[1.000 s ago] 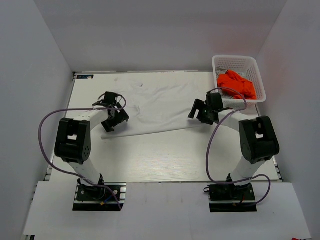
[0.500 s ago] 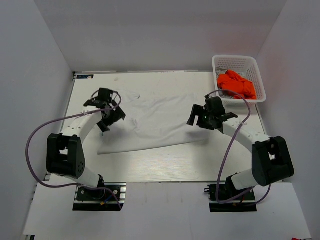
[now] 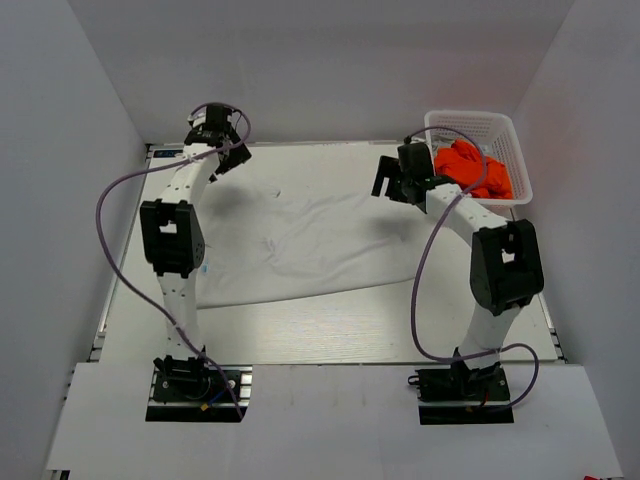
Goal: Fold and stack the t-shirts
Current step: Grap the side of the flattened tshirt furthest away from the robot with both arms
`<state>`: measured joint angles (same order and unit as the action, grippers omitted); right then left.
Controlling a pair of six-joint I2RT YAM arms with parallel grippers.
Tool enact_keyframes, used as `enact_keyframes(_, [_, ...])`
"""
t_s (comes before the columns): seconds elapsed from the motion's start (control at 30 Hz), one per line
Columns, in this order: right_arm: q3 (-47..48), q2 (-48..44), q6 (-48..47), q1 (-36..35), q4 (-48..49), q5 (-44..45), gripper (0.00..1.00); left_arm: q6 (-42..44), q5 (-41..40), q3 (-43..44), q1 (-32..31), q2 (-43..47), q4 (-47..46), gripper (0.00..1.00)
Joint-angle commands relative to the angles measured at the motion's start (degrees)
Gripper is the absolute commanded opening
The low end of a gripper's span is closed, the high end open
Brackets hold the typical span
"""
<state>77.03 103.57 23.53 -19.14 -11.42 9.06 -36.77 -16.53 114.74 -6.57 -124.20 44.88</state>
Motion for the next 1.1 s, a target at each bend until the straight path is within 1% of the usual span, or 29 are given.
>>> enact_keyframes(0.0, [6.4,2.8,-3.8,1.1,-2.4,5.1,0.9,6.3,-0.5,10.7,1.9,-7.6,0.6,0.99])
enact_keyframes(0.07, [9.5,4.9,-4.5,1.5,-2.8,6.2,0.9,10.0,1.4,14.9,1.9,-11.8,-2.2,0.99])
enact_keyframes(0.13, [10.7,6.3,-5.0,1.8,-3.0,6.4,0.9,12.2,2.5,14.9,1.9,-13.2,-5.2,0.99])
enact_keyframes(0.17, [11.9,6.8,-5.1,2.1,-3.2,6.5,0.9,15.1,4.5,13.9,1.9,-13.3,-7.1,0.99])
enact_keyframes(0.23, [14.5,9.1,-5.3,2.5,-4.8,6.3,0.9,15.7,4.5,13.1,1.9,-14.0,-10.5,0.99])
enact_keyframes(0.37, [16.0,11.7,-5.1,3.1,-5.5,4.6,0.9,17.4,5.1,12.5,1.9,-17.4,-13.5,0.99])
enact_keyframes(0.4, [16.2,12.4,-5.5,3.2,-5.6,3.3,0.9,18.0,5.1,11.7,1.9,-17.9,-14.4,0.96])
enact_keyframes(0.43, [17.0,13.4,-5.9,3.2,-5.8,2.8,0.9,18.1,5.1,11.7,1.9,-18.6,-14.9,0.93])
enact_keyframes(0.47, [17.5,13.8,-6.2,3.5,-6.6,2.3,0.9,18.1,5.6,12.5,1.9,-19.4,-14.4,0.85])
enact_keyframes(0.57, [20.9,16.3,-6.5,3.6,-8.1,1.2,0.9,18.1,5.6,13.7,1.9,-21.3,-12.6,0.69])
enact_keyframes(0.67, [22.3,17.7,-6.2,3.6,-8.0,0.3,0.9,18.1,5.1,10.5,1.9,-20.8,-13.2,0.59])
enact_keyframes(0.7, [22.5,17.9,-6.6,3.6,-8.1,0.4,0.9,18.1,5.1,9.9,1.9,-20.3,-14.0,0.57])
enact_keyframes(0.77, [23.4,19.1,-6.6,3.7,-8.3,0.8,0.9,18.6,5.1,9.4,1.9,-20.3,-13.3,0.49])
enact_keyframes(0.8, [23.7,19.4,-6.7,3.7,-8.4,1.0,0.9,18.6,5.1,10.0,1.9,-20.8,-13.3,0.39])
enact_keyframes(0.83, [24.5,20.0,-6.4,3.8,-8.5,1.7,0.9,18.6,5.1,10.0,1.9,-20.8,-12.6,0.33])
enact_keyframes(0.87, [24.7,20.6,-6.2,3.8,-8.9,1.9,0.9,18.6,5.1,10.5,1.9,-20.8,-12.6,0.24])
enact_keyframes(0.9, [25.0,21.0,-6.1,3.7,-8.8,2.3,0.9,18.6,5.6,10.5,1.9,-20.8,-12.6,0.05])
enact_keyframes(0.93, [25.7,21.7,-6.0,3.6,-8.7,2.5,0.9,18.6,5.6,10.5,1.9,-20.8,-12.6,0.0])
enact_keyframes(1.0, [28.2,24.1,-6.0,3.8,-8.4,2.5,0.9,18.6,6.4,10.0,1.9,-20.8,-12.6,0.0])
enact_keyframes(1.03, [29.3,24.8,-6.0,3.8,-8.5,1.1,0.9,18.6,6.4,10.0,1.9,-20.0,-13.2,0.0])
enact_keyframes(1.07, [30.3,27.2,-5.8,3.7,-8.9,1.0,0.9,18.6,7.0,9.2,1.9,-20.0,-14.0,0.0])
